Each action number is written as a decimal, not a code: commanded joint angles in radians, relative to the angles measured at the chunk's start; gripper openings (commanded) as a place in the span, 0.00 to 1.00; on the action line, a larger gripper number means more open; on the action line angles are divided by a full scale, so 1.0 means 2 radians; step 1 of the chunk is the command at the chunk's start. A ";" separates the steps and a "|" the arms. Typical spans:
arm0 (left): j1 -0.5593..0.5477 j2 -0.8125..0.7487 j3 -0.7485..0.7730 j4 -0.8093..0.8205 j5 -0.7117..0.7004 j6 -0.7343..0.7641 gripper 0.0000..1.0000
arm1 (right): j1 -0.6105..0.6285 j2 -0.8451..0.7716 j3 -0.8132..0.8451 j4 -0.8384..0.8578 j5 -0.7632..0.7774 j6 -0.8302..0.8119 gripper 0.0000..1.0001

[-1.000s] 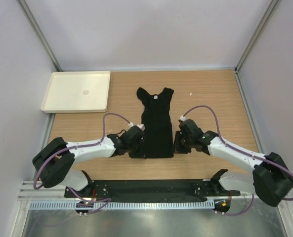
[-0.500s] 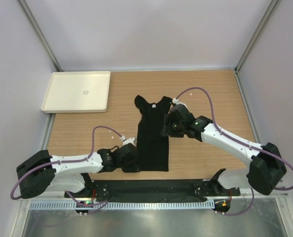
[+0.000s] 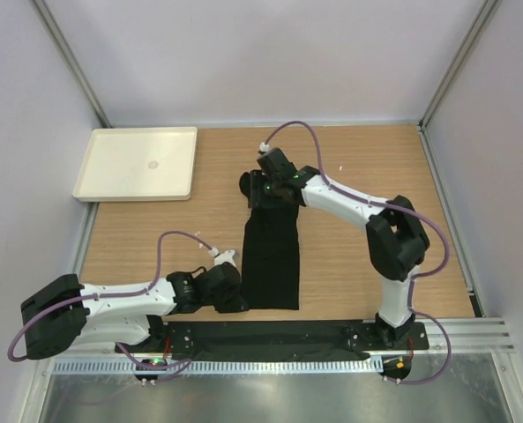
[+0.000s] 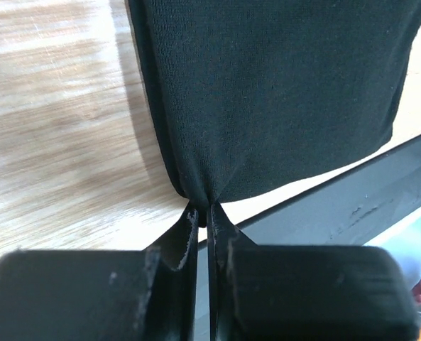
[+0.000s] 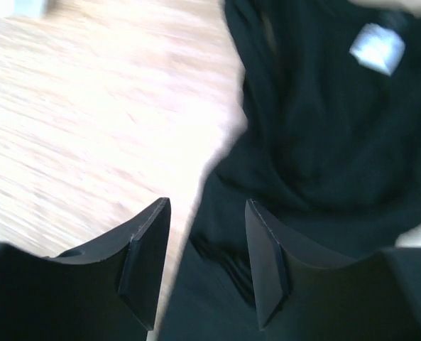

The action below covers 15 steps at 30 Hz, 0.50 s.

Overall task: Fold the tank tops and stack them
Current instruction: Fold the tank top

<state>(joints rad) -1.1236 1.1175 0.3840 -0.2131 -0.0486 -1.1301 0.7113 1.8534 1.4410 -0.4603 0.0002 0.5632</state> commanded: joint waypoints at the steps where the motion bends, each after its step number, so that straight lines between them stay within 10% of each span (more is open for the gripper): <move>1: -0.007 -0.007 -0.014 0.011 -0.011 -0.012 0.03 | 0.000 0.058 0.085 0.025 -0.039 -0.009 0.52; 15: -0.019 -0.023 -0.022 0.017 -0.005 -0.019 0.01 | -0.022 0.272 0.284 -0.013 -0.029 0.033 0.55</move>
<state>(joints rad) -1.1473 1.0962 0.3584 -0.1825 -0.0505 -1.1538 0.6872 2.3695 1.9305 -0.4362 -0.1047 0.6079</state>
